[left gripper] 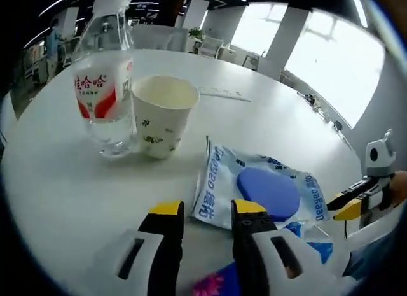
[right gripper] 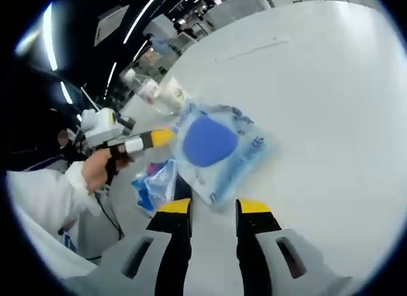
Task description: Arrange the tabletop items into an orderly group along one side of the table until the central work area is clear of visible clutter.
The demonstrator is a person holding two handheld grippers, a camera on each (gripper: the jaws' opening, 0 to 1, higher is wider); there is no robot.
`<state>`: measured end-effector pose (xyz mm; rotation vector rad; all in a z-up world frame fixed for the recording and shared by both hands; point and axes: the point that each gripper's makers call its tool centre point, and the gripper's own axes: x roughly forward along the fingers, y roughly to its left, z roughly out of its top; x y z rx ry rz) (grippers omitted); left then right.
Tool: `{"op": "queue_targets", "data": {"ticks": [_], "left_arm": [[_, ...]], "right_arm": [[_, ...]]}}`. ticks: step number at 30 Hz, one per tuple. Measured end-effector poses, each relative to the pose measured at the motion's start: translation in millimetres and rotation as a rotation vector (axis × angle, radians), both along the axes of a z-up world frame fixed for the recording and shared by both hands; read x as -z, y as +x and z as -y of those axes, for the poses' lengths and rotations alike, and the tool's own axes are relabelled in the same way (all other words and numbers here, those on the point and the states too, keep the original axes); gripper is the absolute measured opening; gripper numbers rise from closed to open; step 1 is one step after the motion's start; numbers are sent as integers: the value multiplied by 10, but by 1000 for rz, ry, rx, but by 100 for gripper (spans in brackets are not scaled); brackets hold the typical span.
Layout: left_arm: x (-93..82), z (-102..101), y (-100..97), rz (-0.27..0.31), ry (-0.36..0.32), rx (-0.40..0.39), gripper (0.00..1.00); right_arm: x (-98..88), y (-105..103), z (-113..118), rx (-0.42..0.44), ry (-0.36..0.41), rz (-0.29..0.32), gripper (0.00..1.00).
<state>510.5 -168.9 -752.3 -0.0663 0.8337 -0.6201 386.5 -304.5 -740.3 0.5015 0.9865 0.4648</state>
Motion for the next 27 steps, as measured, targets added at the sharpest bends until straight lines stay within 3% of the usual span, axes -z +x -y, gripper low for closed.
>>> {"op": "queue_targets", "data": {"ticks": [1, 5, 8, 11, 14, 16, 18, 27], "left_arm": [[1, -12, 30, 28, 10, 4, 20], [30, -35, 43, 20, 12, -6, 16], [26, -57, 74, 29, 14, -20, 11], [15, -60, 72, 28, 10, -25, 8], [-17, -52, 60, 35, 12, -19, 4], [-83, -15, 35, 39, 0, -11, 1], [-200, 33, 40, 94, 8, 12, 0], [-563, 155, 46, 222, -13, 29, 0]], "right_arm": [[17, 16, 10, 3, -4, -3, 21], [41, 62, 36, 19, -1, -7, 15], [74, 70, 76, 21, -31, -11, 3], [74, 83, 69, 59, 3, -41, 1], [60, 98, 96, 63, -6, -28, 1], [11, 118, 121, 54, -24, -9, 0], [-38, 150, 160, 55, -38, 14, 0], [-404, 431, 507, 121, -54, 136, 0]]}}
